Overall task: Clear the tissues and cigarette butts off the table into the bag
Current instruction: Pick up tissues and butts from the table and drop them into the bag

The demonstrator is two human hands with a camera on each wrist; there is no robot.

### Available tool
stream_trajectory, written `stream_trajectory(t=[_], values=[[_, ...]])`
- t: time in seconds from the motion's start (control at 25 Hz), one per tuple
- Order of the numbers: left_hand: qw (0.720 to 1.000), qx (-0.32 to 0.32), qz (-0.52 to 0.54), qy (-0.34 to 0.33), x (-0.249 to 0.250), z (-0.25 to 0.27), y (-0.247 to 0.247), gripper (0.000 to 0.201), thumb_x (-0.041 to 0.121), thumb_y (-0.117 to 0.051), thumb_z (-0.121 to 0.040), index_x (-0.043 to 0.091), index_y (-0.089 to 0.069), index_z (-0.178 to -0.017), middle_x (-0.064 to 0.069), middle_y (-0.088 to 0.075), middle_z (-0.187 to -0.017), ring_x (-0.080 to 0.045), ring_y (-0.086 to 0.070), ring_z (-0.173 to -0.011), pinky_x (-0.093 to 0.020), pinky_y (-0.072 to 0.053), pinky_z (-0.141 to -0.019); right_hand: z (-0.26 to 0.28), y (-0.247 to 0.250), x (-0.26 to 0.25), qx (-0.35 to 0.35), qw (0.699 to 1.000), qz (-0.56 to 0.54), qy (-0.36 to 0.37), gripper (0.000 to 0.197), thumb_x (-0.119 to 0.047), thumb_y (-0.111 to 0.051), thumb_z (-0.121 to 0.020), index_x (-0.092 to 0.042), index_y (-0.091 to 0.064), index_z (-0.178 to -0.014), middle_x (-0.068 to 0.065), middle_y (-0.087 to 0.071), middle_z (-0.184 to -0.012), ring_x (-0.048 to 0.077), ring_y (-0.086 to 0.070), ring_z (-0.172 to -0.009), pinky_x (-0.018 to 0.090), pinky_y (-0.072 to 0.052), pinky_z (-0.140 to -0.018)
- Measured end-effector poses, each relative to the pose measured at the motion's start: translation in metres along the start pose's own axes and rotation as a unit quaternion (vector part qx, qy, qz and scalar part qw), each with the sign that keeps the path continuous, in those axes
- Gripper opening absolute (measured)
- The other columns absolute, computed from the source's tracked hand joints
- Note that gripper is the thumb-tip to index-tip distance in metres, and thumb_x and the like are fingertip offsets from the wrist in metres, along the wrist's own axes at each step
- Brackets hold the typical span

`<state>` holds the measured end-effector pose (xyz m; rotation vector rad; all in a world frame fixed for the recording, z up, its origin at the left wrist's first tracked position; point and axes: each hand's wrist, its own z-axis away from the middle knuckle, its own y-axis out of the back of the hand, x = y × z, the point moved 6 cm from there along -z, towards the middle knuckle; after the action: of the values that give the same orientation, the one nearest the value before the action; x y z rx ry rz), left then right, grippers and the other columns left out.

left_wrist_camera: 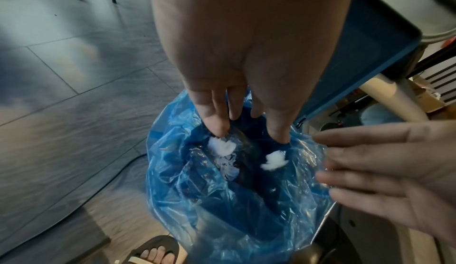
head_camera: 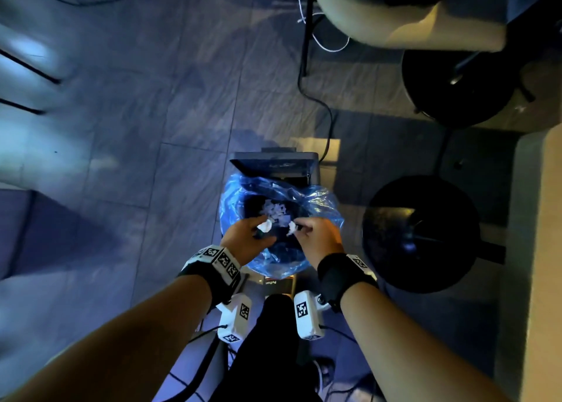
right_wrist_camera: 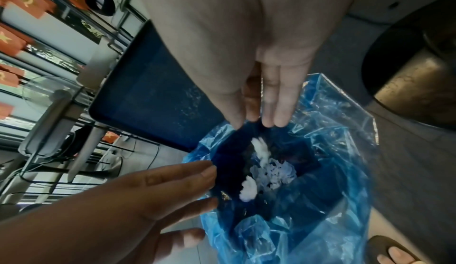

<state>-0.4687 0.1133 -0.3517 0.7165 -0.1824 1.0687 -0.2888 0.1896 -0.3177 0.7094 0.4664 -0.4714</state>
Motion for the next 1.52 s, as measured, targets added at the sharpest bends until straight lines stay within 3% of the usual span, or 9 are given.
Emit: stream_trajectory(t=[0.12, 0.24, 0.36, 0.48, 0.64, 0.72, 1.12, 1.32, 1.52], values=[[0.999, -0.016, -0.013, -0.035, 0.006, 0.012, 0.000, 0.074, 0.041, -0.079, -0.078, 0.019, -0.051, -0.143, 0.002, -0.057, -0.140, -0.018, -0.060, -0.123, -0.036, -0.046, -0.107, 0.016, 0.004, 0.007, -0.038, 0.999, -0.017, -0.012, 0.032, -0.014, -0.059, -0.093, -0.020, -0.067, -0.124, -0.002, -0.068, -0.100, 0.012, -0.063, -0.096, 0.023, -0.049, -0.094], [0.999, -0.001, -0.011, -0.045, 0.028, 0.030, 0.000, 0.064, 0.039, -0.080, -0.077, 0.017, -0.059, -0.134, 0.000, -0.063, -0.130, -0.020, -0.066, -0.111, -0.035, -0.049, -0.103, 0.044, 0.024, 0.014, -0.047, 0.997, -0.055, -0.023, 0.032, -0.015, -0.058, -0.094, -0.019, -0.065, -0.125, 0.000, -0.068, -0.111, 0.010, -0.062, -0.102, 0.016, -0.043, -0.089], [0.996, 0.024, 0.016, -0.081, 0.053, 0.050, 0.001, 0.045, 0.029, -0.082, -0.078, 0.012, -0.069, -0.118, -0.007, -0.072, -0.113, -0.021, -0.069, -0.101, -0.041, -0.053, -0.097, 0.073, 0.044, 0.012, -0.040, 0.997, -0.060, 0.001, 0.029, -0.016, -0.063, -0.091, -0.019, -0.068, -0.120, -0.007, -0.064, -0.092, 0.008, -0.060, -0.089, 0.016, -0.042, -0.084], [0.991, 0.018, 0.039, -0.125, 0.090, 0.082, -0.007, 0.032, 0.018, -0.078, -0.083, 0.009, -0.071, -0.113, -0.005, -0.074, -0.110, -0.013, -0.069, -0.100, -0.034, -0.054, -0.098, 0.112, 0.078, 0.008, 0.011, 0.998, -0.043, 0.045, 0.030, -0.021, -0.065, -0.088, -0.022, -0.069, -0.118, -0.007, -0.064, -0.086, 0.010, -0.060, -0.079, 0.019, -0.045, -0.078], [0.976, 0.014, 0.034, -0.214, 0.147, 0.135, -0.023, 0.023, 0.014, -0.074, -0.086, 0.030, -0.069, -0.101, 0.005, -0.074, -0.103, -0.005, -0.070, -0.095, -0.031, -0.053, -0.096, 0.188, 0.137, 0.010, 0.126, 0.983, -0.053, 0.121, 0.039, -0.024, -0.067, -0.083, -0.026, -0.066, -0.122, -0.003, -0.065, -0.090, 0.015, -0.065, -0.076, 0.029, -0.054, -0.079], [0.965, 0.007, -0.010, -0.262, 0.177, 0.168, -0.038, 0.024, 0.015, -0.073, -0.087, 0.026, -0.069, -0.108, 0.002, -0.074, -0.105, -0.008, -0.070, -0.098, -0.031, -0.052, -0.096, 0.235, 0.166, 0.025, 0.177, 0.974, -0.051, 0.134, 0.040, -0.024, -0.067, -0.083, -0.027, -0.065, -0.122, -0.002, -0.063, -0.091, 0.016, -0.064, -0.075, 0.030, -0.053, -0.078], [0.853, -0.050, -0.217, -0.471, 0.328, 0.339, -0.150, 0.044, 0.030, -0.073, -0.086, 0.024, -0.062, -0.128, 0.002, -0.061, -0.128, -0.016, -0.060, -0.116, -0.033, -0.046, -0.102, 0.459, 0.237, 0.185, 0.307, 0.951, 0.018, -0.039, 0.040, -0.037, -0.059, -0.090, -0.028, -0.058, -0.130, -0.001, -0.059, -0.111, 0.023, -0.054, -0.109, 0.033, -0.048, -0.085], [0.778, -0.127, -0.319, -0.526, 0.345, 0.396, -0.255, 0.068, 0.043, -0.071, -0.085, 0.035, -0.040, -0.145, 0.005, -0.046, -0.145, -0.022, -0.051, -0.128, -0.043, -0.044, -0.108, 0.569, 0.204, 0.290, 0.360, 0.917, -0.011, -0.169, 0.049, -0.044, -0.061, -0.087, -0.030, -0.055, -0.134, 0.000, -0.056, -0.123, 0.024, -0.048, -0.119, 0.037, -0.044, -0.097], [0.686, -0.197, -0.406, -0.570, 0.321, 0.477, -0.369, 0.070, 0.048, -0.070, -0.083, 0.039, -0.039, -0.145, 0.006, -0.043, -0.150, -0.021, -0.041, -0.136, -0.043, -0.038, -0.112, 0.676, 0.129, 0.379, 0.388, 0.868, -0.068, -0.303, 0.059, -0.048, -0.063, -0.084, -0.031, -0.048, -0.139, 0.001, -0.050, -0.129, 0.024, -0.045, -0.121, 0.035, -0.041, -0.100]])
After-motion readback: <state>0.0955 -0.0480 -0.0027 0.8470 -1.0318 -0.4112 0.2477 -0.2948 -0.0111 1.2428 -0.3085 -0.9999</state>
